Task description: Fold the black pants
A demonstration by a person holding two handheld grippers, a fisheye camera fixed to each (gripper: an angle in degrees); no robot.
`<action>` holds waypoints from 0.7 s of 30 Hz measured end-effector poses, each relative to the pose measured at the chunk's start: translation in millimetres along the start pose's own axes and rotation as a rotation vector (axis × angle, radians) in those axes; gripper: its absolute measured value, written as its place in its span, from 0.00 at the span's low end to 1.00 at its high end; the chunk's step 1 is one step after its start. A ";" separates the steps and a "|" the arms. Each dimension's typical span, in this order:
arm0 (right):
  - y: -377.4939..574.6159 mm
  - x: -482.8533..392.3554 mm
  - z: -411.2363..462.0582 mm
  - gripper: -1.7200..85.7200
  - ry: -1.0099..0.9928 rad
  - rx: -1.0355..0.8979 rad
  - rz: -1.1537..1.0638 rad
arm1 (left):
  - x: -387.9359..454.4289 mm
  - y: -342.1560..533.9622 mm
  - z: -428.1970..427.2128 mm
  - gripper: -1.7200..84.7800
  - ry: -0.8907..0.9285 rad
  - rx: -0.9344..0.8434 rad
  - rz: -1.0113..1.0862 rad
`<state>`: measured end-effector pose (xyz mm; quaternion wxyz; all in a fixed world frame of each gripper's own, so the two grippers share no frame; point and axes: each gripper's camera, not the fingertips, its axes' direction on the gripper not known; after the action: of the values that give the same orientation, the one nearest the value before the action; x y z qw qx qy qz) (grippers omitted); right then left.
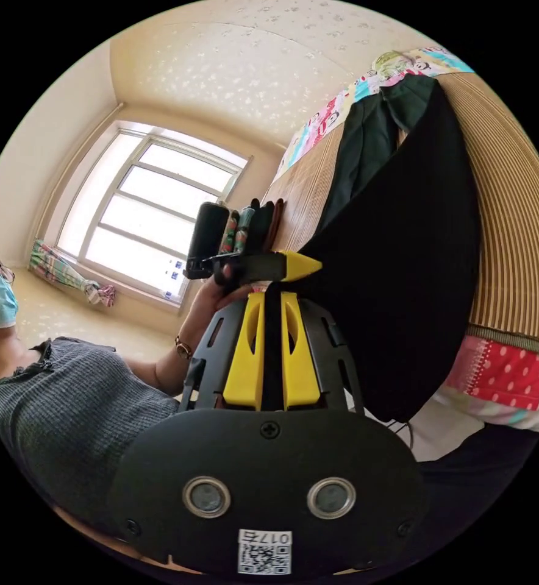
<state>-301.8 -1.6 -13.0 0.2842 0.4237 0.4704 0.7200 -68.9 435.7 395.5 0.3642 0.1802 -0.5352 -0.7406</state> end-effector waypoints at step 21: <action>-336.7 234.5 -38.7 0.23 0.417 0.219 0.284 | -42.0 48.6 46.2 0.02 0.121 0.046 0.085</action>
<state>-444.6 304.3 -249.5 0.0297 0.3563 0.5295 0.7692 -54.3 489.2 451.9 0.4227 0.2099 -0.5365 -0.6996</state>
